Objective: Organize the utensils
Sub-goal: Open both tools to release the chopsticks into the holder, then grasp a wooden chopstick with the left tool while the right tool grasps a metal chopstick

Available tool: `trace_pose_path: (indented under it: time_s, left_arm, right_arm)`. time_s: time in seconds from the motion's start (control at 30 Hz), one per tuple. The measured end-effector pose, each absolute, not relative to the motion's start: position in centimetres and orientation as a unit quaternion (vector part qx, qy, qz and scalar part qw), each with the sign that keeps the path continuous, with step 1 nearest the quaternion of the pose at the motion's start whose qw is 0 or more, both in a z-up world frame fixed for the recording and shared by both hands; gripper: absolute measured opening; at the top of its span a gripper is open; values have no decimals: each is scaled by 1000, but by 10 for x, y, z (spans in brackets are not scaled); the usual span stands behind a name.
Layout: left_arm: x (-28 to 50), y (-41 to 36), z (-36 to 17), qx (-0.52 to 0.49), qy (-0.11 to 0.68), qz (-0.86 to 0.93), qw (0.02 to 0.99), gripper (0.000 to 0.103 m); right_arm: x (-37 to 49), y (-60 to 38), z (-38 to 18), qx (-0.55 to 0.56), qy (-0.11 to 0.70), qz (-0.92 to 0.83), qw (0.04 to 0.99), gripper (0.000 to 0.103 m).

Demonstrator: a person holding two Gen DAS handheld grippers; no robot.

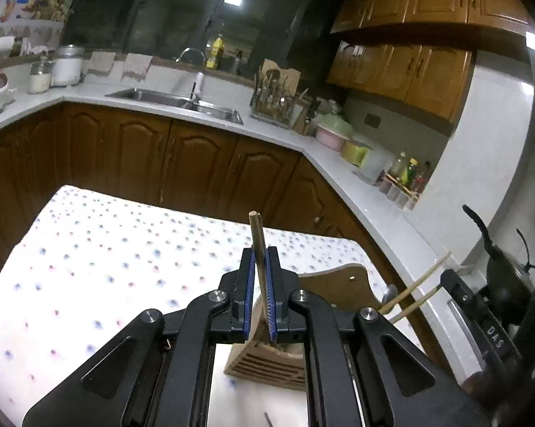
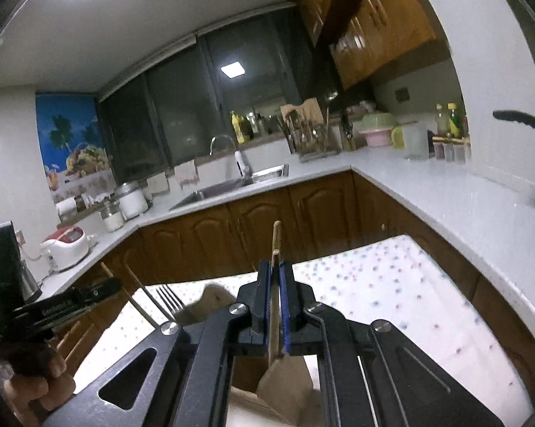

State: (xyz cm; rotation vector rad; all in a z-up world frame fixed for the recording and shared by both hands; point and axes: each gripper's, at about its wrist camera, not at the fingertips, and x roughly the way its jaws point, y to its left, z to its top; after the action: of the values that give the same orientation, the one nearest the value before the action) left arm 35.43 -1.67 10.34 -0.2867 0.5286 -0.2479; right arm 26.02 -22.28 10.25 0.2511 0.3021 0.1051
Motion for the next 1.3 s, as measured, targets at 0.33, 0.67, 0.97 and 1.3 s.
trace_pose_path:
  time_s: [0.33,0.67,0.97,1.3]
  left_arm:
    - [357,-14,106,-149,268,-127,943,6]
    - [321,-2,108,-167,275,-123,939,79]
    - [253,15,80,-171,304,-92,933,83]
    - [197,25,36,-180,358,-77,913,83]
  right_arm:
    - [261,-223,106,130,160,54,977,5]
    - [238,-241,110,175,131,65,974,92]
    - [186,-249,102,201,132,65,968,100]
    - [127,-243,67,192,183,65,962,100]
